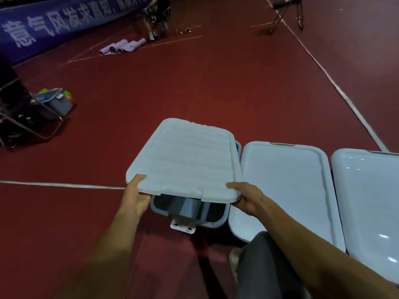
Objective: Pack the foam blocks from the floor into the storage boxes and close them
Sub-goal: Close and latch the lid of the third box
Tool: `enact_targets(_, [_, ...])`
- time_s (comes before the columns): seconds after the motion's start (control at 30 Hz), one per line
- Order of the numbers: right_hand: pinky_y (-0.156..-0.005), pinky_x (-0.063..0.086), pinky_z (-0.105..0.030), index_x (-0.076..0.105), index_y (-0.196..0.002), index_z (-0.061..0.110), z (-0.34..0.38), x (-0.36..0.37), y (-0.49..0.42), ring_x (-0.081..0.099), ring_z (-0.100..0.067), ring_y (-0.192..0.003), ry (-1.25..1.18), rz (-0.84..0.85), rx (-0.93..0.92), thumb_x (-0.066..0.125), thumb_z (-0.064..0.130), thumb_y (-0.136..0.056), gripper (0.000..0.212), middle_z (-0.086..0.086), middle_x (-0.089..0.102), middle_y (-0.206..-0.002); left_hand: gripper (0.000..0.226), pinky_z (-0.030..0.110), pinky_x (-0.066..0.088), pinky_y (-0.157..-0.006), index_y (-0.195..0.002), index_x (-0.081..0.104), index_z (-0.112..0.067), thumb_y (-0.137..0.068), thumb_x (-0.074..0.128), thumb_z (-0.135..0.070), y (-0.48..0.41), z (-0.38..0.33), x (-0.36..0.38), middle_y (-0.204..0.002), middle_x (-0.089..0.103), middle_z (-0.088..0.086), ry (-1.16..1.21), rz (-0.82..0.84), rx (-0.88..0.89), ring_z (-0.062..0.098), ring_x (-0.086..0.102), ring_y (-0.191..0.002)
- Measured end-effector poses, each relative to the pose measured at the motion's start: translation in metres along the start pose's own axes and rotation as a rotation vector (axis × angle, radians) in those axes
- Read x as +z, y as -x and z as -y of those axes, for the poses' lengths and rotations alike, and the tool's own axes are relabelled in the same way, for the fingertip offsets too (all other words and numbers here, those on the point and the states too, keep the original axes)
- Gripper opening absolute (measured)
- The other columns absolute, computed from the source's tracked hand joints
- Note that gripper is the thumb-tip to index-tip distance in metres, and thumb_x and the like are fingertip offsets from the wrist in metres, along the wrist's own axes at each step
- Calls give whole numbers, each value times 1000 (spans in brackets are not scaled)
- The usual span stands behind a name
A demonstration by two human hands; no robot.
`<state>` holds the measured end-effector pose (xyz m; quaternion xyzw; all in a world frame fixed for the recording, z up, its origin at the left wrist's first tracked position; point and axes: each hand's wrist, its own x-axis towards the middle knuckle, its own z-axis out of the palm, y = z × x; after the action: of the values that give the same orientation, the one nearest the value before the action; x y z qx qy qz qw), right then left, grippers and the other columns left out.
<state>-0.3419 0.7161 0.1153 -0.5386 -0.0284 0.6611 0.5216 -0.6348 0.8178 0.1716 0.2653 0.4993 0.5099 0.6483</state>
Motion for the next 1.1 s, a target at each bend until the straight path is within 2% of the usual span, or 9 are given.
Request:
enact_targets(0.17, [-76,62,-40,68,-106,4,-10,-10,-15,70,-28,-80,488,-28,174,89,26,-74,44,-14,68,-98,45,49,51,-100,-134,57,-3,-90,53,-3,-32,10,-21,-130,65,17,-105,-36,-42,32,67,-111])
enact_targets(0.3, [-64,59,-29,63,-95,10,-15,-11,-33,68,-19,-69,876,5,412,85,43,-77,44,-7,67,-85,45,48,52,-93,-134,56,-1,-90,53,-3,-53,19,-37,-125,67,17,-195,-19,-123,31,68,-104])
enact_targets(0.4, [-74,56,-28,60,-97,8,-17,-8,-50,63,-18,-65,962,-29,486,81,45,-81,46,-7,64,-78,45,47,50,-96,-136,54,0,-91,52,-2,-68,28,-45,-124,68,17,-217,-5,-140,31,66,-107])
enact_targets(0.6, [-60,54,-27,58,-81,6,-38,7,-70,59,-19,-60,842,-118,407,85,33,-80,38,-8,59,-62,40,50,50,-95,-129,57,-2,-90,52,-2,-108,36,-57,-119,69,18,-270,-27,-163,34,66,-105])
enact_targets(0.73, [-55,57,-30,59,-86,7,-53,13,-92,66,-24,-58,943,-222,216,89,50,-65,56,-9,68,-78,45,45,53,-86,-132,54,1,-88,63,-2,-139,56,-84,-123,65,20,-371,-238,-201,34,64,-106])
enact_targets(0.87, [-72,62,-39,55,-84,15,-66,13,-104,71,-26,-75,1162,-298,37,65,65,-80,51,-5,69,-87,42,44,52,-86,-129,52,3,-92,69,-5,-155,90,-97,-115,61,19,-516,-348,-156,30,60,-99])
enact_targets(0.93, [-74,61,-38,57,-90,15,-72,13,-110,71,-25,-77,1242,-293,51,60,64,-83,49,-5,71,-87,41,45,53,-87,-129,55,3,-92,69,-9,-165,100,-101,-118,63,19,-590,-372,-131,32,63,-101])
enact_targets(1.03, [-57,57,-30,59,-97,12,-82,12,-118,67,-22,-58,1264,-236,159,57,59,-89,47,-6,72,-74,41,53,55,-92,-126,58,-4,-90,72,-17,-185,110,-122,-123,65,18,-714,-374,-153,35,66,-107])
enact_targets(1.1, [-63,59,-32,60,-96,14,-88,10,-124,68,-23,-61,1292,-251,140,56,60,-90,47,-6,72,-78,43,57,56,-90,-124,58,-8,-87,74,-22,-208,128,-146,-123,64,18,-795,-360,-183,34,66,-105])
